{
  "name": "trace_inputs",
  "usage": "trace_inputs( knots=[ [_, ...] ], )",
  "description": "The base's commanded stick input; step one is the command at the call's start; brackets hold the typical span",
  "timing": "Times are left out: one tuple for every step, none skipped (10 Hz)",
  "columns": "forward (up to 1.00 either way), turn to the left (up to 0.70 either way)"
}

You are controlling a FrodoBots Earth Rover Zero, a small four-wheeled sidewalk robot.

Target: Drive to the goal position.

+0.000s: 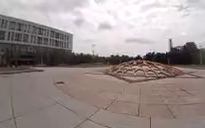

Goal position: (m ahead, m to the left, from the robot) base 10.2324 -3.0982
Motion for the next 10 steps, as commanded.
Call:
trace_inputs(
  knots=[
    [1.0,0.03],
    [1.0,0.03],
    [1.0,0.03],
    [1.0,0.03],
    [1.0,0.03],
    [1.0,0.03],
    [1.0,0.03],
    [1.0,0.03],
    [1.0,0.03],
    [1.0,0.03]
  ],
)
